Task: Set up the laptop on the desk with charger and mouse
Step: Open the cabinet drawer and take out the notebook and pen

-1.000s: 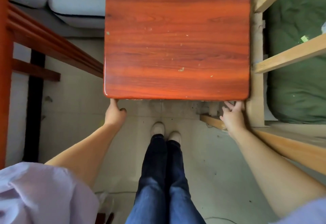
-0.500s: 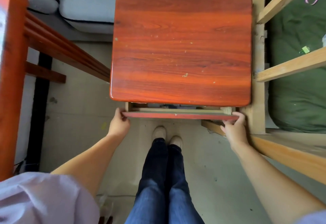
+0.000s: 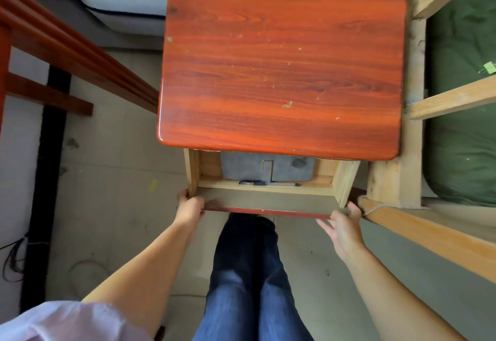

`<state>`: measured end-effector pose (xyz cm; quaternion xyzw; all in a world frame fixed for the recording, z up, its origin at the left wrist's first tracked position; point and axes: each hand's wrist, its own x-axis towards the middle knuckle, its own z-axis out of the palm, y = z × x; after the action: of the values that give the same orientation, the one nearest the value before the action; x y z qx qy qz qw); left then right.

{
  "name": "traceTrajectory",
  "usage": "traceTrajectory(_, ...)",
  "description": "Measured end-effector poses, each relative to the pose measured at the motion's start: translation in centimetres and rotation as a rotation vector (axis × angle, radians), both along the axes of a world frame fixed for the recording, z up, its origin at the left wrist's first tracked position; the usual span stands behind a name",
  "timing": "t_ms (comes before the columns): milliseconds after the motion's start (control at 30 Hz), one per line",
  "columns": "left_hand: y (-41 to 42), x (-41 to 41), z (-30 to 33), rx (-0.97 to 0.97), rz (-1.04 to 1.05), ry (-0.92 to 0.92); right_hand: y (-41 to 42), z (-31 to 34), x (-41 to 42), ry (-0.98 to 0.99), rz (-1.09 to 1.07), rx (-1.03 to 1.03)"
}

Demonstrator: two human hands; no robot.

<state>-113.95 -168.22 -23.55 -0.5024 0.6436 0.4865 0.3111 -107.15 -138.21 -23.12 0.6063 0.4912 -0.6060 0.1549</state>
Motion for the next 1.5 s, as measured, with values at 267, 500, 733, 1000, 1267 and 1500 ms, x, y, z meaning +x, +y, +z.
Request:
traceTrajectory(267, 3.3, 1.5, 3.8, -0.441, -0.734, 0.523, -4.0, 4.5, -3.6, -0.041, 1.269, 0.712)
traceTrajectory(500, 5.4, -6.7, -0.6, -0.126, -0.373, 0.234, -7.6, -1.9, -8.3, 0.031, 1.692, 0.512)
traceTrajectory(733, 4.9, -7.8, -1.7, 0.004, -0.284, 0.283, -6.7, -2.2, -8.0, 0.057, 1.88, 0.594)
traceTrajectory(1000, 5.1, -7.0, 2.6, 0.445, -0.39, 0.151, -5.4, 3.4, -5.0, 0.393, 1.611, 0.33)
traceTrajectory(1267, 4.5, -1.2, 6.2, 0.703, -0.459, -0.074, -1.8, 7.9, -1.0, 0.395, 0.933, 0.638)
traceTrajectory(1500, 0.2, 1.5, 8.6, 0.641, -0.946, -0.078, -0.1, 5.6, 1.9, -0.018, 0.539, 0.531)
